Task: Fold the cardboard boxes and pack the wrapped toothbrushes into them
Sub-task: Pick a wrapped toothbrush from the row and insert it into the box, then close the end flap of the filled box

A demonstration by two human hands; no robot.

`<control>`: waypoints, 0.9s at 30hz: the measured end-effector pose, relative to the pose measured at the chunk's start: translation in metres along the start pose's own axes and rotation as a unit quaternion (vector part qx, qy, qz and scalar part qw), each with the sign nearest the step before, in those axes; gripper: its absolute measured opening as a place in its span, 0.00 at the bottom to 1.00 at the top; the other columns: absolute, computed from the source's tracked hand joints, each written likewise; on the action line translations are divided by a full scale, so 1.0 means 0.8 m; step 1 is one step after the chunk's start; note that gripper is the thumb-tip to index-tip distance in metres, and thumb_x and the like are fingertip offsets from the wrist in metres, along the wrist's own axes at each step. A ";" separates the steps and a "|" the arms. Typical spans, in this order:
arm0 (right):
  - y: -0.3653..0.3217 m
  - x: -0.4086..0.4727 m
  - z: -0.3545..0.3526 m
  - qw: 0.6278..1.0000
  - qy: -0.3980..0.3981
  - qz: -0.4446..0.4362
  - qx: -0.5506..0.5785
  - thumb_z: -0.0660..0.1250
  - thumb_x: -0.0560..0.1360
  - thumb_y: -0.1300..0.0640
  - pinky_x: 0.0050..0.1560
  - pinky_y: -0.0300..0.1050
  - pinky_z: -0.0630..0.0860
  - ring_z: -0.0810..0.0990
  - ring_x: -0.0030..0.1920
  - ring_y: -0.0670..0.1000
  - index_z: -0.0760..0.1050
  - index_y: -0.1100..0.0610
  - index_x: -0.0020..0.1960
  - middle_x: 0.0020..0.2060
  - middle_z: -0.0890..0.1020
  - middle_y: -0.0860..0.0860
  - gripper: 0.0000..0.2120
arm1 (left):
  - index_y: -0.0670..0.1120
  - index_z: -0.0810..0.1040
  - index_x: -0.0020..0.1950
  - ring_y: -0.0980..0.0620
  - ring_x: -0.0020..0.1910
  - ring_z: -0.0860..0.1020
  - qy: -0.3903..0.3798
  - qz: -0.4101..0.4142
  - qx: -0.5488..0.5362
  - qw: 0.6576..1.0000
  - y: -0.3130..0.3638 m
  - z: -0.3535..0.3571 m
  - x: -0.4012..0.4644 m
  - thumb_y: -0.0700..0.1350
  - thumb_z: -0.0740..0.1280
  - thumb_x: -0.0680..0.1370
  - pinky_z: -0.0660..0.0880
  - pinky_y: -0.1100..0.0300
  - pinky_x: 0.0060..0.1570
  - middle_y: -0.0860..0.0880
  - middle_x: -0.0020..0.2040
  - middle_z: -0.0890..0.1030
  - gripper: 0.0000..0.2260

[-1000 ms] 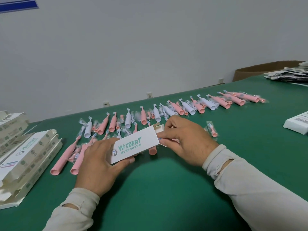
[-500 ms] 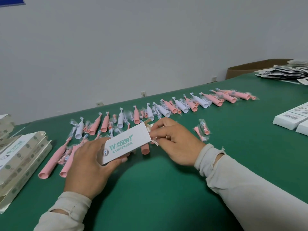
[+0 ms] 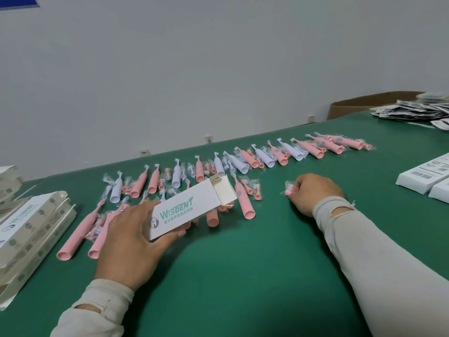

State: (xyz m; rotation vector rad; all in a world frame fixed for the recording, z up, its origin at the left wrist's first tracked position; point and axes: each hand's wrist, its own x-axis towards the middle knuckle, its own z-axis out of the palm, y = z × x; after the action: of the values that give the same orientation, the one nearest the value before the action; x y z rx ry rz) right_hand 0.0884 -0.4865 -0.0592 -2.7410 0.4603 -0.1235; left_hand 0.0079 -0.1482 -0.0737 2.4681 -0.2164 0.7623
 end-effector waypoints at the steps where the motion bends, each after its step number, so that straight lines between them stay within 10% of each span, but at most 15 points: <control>1: 0.001 0.000 0.000 1.000 -0.005 0.004 0.020 0.65 0.77 0.51 0.54 0.50 0.79 0.79 0.51 0.58 0.77 0.51 0.50 0.48 0.82 0.52 0.06 | 0.64 0.69 0.57 0.54 0.51 0.70 0.000 -0.001 0.002 1.000 0.000 0.000 0.000 0.68 0.69 0.63 0.65 0.54 0.51 0.64 0.48 0.71 0.25; 6: 0.001 -0.003 -0.007 0.989 0.082 0.003 0.125 0.63 0.77 0.47 0.41 0.44 0.74 0.79 0.39 0.54 0.77 0.53 0.40 0.36 0.82 0.49 0.12 | 0.60 0.74 0.59 0.52 0.53 0.71 -0.005 -0.015 0.018 1.000 -0.002 0.001 0.000 0.63 0.75 0.66 0.66 0.54 0.52 0.59 0.50 0.73 0.25; 9: -0.015 -0.014 -0.015 0.920 0.151 -0.078 0.353 0.66 0.78 0.58 0.38 0.41 0.71 0.78 0.38 0.52 0.77 0.48 0.44 0.39 0.81 0.46 0.06 | 0.58 0.76 0.61 0.52 0.54 0.70 -0.005 -0.021 0.021 1.000 -0.001 0.000 0.000 0.64 0.74 0.65 0.65 0.55 0.52 0.59 0.51 0.74 0.27; 14: -0.059 -0.066 -0.018 0.776 -0.086 -0.280 0.558 0.67 0.75 0.61 0.32 0.36 0.72 0.74 0.33 0.49 0.73 0.33 0.61 0.36 0.81 0.53 0.25 | 0.55 0.76 0.64 0.51 0.54 0.70 -0.015 -0.031 0.036 0.999 -0.001 0.000 0.001 0.71 0.65 0.63 0.65 0.55 0.53 0.57 0.52 0.75 0.34; 23: -0.080 -0.087 -0.006 0.747 -0.155 -0.285 0.581 0.53 0.78 0.72 0.33 0.38 0.78 0.87 0.41 0.56 0.71 0.38 0.58 0.48 0.71 0.54 0.29 | 0.55 0.76 0.63 0.49 0.53 0.72 -0.019 -0.026 0.041 0.999 -0.003 0.000 0.001 0.70 0.67 0.63 0.68 0.52 0.51 0.56 0.51 0.76 0.32; 27: -0.078 -0.082 -0.007 0.770 -0.046 -0.281 0.572 0.59 0.77 0.70 0.39 0.39 0.79 0.85 0.39 0.48 0.78 0.43 0.53 0.42 0.73 0.49 0.22 | 0.55 0.77 0.63 0.50 0.52 0.71 -0.021 -0.023 0.044 0.999 -0.001 0.000 0.001 0.70 0.66 0.63 0.67 0.53 0.51 0.55 0.50 0.76 0.33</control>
State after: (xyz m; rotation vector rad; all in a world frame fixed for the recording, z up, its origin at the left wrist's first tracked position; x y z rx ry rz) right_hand 0.0441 -0.4116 -0.0329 -1.5484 -0.4040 -0.2957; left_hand 0.0086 -0.1473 -0.0735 2.5645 -0.1429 0.7156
